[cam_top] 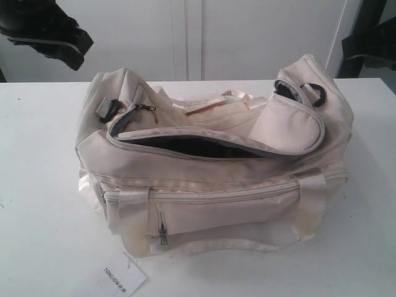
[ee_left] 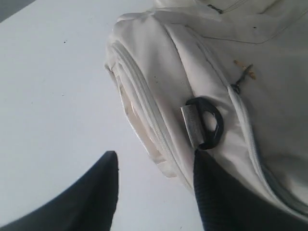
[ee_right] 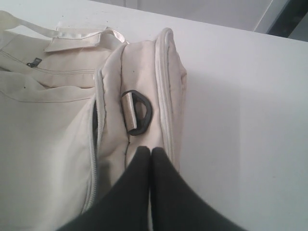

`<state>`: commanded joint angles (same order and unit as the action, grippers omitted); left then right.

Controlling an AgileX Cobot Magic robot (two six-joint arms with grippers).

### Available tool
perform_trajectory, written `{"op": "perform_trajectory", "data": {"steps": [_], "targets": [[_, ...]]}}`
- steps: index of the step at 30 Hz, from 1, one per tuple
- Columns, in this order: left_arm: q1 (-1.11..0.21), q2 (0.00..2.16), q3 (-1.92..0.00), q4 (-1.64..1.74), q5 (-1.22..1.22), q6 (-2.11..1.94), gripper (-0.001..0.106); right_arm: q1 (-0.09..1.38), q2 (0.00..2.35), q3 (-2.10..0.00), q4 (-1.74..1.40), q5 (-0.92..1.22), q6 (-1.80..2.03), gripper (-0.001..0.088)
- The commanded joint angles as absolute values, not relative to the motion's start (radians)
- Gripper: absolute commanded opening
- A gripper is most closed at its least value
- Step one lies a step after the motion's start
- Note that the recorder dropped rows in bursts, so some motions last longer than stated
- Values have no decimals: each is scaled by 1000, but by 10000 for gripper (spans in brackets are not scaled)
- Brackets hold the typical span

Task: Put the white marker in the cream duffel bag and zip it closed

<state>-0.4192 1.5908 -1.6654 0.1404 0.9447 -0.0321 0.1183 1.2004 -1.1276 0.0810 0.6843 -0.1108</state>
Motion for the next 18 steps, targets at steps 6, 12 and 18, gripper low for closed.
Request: {"op": "perform_trajectory", "data": {"steps": [6,12,18], "targets": [[-419,1696,-1665,143,914,-60,674,118,1200,-1128,81,684,-111,0],[-387,1768,-1665,143,906,-123,672,118,1200,-1128,81,684,-111,0],[-362,1797,-1665,87,908,-112,624,118,1200,-1128,85,684,-111,0]]}}
